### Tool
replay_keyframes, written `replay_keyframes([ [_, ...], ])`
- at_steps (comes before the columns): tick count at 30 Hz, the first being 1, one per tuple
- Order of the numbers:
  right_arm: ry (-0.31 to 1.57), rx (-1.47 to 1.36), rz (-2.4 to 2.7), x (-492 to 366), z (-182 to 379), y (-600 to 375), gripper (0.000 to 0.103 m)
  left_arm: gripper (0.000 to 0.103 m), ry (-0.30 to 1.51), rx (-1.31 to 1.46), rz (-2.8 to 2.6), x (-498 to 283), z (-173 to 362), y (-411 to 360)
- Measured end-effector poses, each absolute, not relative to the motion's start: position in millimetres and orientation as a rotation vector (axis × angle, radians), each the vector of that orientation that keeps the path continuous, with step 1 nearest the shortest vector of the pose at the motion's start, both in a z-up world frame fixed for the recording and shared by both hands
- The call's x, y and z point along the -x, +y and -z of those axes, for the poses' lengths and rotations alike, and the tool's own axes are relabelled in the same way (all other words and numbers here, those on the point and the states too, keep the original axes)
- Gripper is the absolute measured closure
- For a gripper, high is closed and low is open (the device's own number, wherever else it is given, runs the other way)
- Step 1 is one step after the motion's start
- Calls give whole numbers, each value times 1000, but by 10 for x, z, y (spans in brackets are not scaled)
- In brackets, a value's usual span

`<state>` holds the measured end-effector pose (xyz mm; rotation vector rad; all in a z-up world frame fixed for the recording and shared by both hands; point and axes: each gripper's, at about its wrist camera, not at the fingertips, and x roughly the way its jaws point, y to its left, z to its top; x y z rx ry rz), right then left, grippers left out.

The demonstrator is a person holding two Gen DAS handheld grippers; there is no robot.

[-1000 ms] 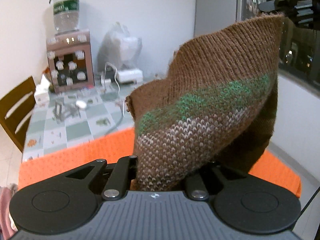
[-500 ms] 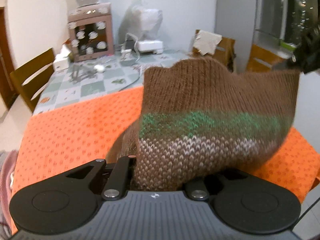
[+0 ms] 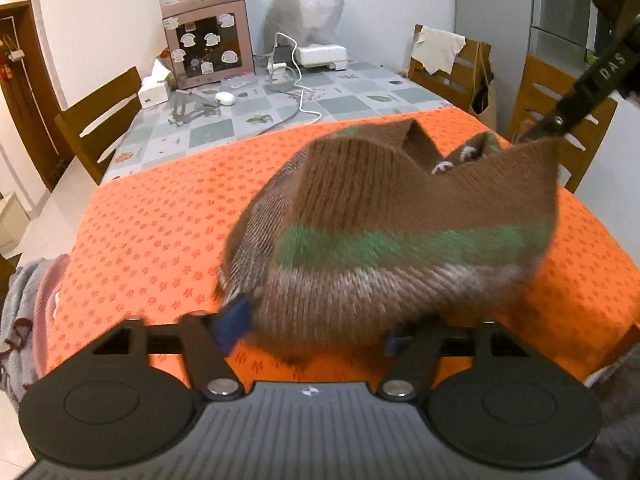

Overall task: Fold clothes
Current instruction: 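Lay the brown sweater onto the orange mat with both grippers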

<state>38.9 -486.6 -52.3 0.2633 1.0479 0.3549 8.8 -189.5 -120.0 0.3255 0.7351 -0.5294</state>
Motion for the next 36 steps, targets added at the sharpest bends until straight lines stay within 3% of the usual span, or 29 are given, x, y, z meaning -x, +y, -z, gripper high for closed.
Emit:
replay_keyframes([
  [2, 1034, -227, -367, -367, 442, -4869, 51, 18, 734, -308, 526, -20, 1098, -1819],
  [3, 1027, -211, -375, -355, 406, -4869, 50, 18, 733, -302, 525, 0, 1052, -1796],
  [18, 991, -179, -373, -664, 425, -4767, 49, 17, 618, -191, 531, -267, 390, -2030],
  [36, 1046, -152, -285, -892, 922, -4671, 49, 18, 763, -372, 501, -728, 1215, -2574],
])
